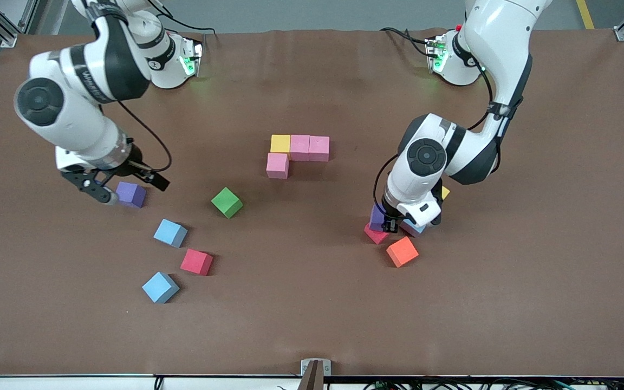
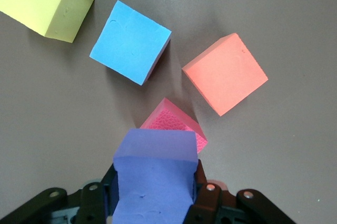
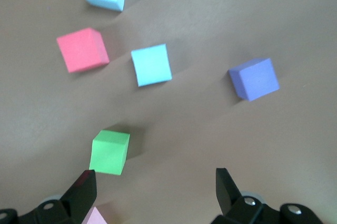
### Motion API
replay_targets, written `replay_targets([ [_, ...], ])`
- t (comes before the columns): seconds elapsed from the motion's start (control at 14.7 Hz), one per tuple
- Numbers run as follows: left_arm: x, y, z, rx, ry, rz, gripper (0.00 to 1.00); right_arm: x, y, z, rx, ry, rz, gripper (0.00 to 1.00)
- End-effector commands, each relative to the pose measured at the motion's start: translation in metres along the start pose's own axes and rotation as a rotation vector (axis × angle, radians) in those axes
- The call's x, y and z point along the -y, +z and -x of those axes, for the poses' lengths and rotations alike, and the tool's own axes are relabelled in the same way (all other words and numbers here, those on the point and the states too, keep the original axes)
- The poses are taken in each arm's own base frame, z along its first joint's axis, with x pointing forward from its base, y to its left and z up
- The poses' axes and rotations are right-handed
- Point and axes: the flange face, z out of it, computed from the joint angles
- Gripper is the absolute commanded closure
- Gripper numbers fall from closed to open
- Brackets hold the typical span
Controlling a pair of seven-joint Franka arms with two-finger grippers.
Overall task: Arrange 11 blocks into digit 3
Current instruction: 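Move the right gripper to the purple cube and grasp it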
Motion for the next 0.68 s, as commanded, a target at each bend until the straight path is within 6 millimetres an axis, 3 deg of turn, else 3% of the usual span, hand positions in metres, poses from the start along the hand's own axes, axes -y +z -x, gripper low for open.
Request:
replay_targets([
  [0.0,-0.002,-0.007,0.002,0.003,-0.011,-0.016,0.68,-0.028,0.007,-0.026,0.016,-0.043,0.018,0.00],
  [0.14,-0.003,-0.008,0.001,0.003,-0.013,-0.014,0.68,-0.068,0.026,-0.040,0.059,-0.121,0.028,0.00],
  [0.34,-0.003,-0.008,0.000,0.003,-0.014,-0.014,0.68,-0.109,0.044,-0.048,0.083,-0.231,0.022,0.00],
  [0.48,-0.003,-0.010,0.000,0.004,-0.015,-0.014,0.68,-0.152,0.076,-0.050,0.055,-0.311,-0.007,0.00],
  [0.61,-0.003,-0.012,-0.001,0.000,-0.014,-0.024,0.68,-0.168,0.108,-0.045,0.033,-0.341,-0.016,0.00],
])
